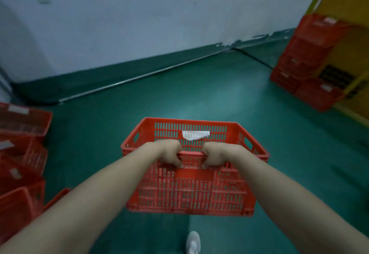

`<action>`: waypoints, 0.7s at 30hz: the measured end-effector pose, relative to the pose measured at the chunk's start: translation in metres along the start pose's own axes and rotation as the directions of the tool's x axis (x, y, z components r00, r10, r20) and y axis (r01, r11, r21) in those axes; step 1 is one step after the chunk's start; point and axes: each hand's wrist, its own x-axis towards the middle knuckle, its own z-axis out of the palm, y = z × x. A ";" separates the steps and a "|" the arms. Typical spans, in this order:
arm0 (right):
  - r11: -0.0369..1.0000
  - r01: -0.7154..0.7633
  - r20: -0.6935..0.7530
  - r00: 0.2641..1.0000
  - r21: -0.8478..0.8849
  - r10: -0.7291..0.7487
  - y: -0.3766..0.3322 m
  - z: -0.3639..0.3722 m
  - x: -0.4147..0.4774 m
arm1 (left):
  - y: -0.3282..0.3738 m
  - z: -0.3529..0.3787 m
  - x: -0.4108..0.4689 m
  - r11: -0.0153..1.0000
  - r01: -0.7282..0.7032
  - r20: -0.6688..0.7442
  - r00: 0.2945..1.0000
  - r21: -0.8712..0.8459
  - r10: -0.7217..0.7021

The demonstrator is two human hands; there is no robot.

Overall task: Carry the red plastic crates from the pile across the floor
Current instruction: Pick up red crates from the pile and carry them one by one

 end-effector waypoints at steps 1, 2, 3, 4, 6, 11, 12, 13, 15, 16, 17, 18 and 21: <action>1.000 -0.024 -0.021 0.999 0.006 0.024 0.011 -0.009 -0.008 | 0.011 -0.012 0.005 1.000 -0.022 -0.008 1.000 0.020 0.022; 0.999 -0.048 -0.037 0.998 0.010 0.049 0.022 -0.017 -0.015 | 0.022 -0.023 0.010 0.999 -0.041 -0.016 0.999 0.036 0.041; 0.997 -0.071 -0.049 0.996 0.013 0.072 0.034 -0.025 -0.021 | 0.034 -0.033 0.016 0.997 -0.056 -0.023 0.998 0.051 0.057; 0.996 -0.091 -0.061 0.994 0.017 0.092 0.046 -0.033 -0.027 | 0.046 -0.044 0.023 0.995 -0.073 -0.029 0.997 0.067 0.075; 0.992 -0.127 -0.079 0.989 0.026 0.128 0.073 -0.050 -0.039 | 0.073 -0.065 0.038 0.989 -0.105 -0.039 0.993 0.105 0.110; 0.975 -0.204 -0.116 0.970 0.086 0.213 0.155 -0.087 -0.065 | 0.144 -0.117 0.094 0.959 -0.201 -0.065 0.974 0.199 0.217; 0.971 -0.223 -0.124 0.964 0.091 0.233 0.173 -0.094 -0.068 | 0.157 -0.126 0.108 0.954 -0.216 -0.061 0.971 0.208 0.233; 0.966 -0.240 -0.134 0.958 0.096 0.252 0.192 -0.101 -0.071 | 0.172 -0.136 0.122 0.949 -0.232 -0.055 0.967 0.215 0.249; 0.958 -0.269 -0.152 0.947 0.103 0.282 0.230 -0.115 -0.078 | 0.202 -0.154 0.151 0.940 -0.258 -0.048 0.960 0.222 0.274; 0.955 -0.278 -0.162 0.942 0.107 0.293 0.249 -0.122 -0.082 | 0.218 -0.162 0.165 0.936 -0.269 -0.049 0.957 0.226 0.287; 0.951 -0.288 -0.171 0.937 0.112 0.304 0.268 -0.130 -0.086 | 0.233 -0.170 0.179 0.932 -0.283 -0.051 0.952 0.227 0.301; 0.947 -0.298 -0.178 0.932 0.119 0.315 0.285 -0.137 -0.090 | 0.247 -0.178 0.192 0.928 -0.294 -0.052 0.948 0.229 0.313; 0.935 -0.326 -0.206 0.914 0.140 0.350 0.335 -0.154 -0.097 | 0.286 -0.199 0.227 0.912 -0.329 -0.056 0.934 0.247 0.352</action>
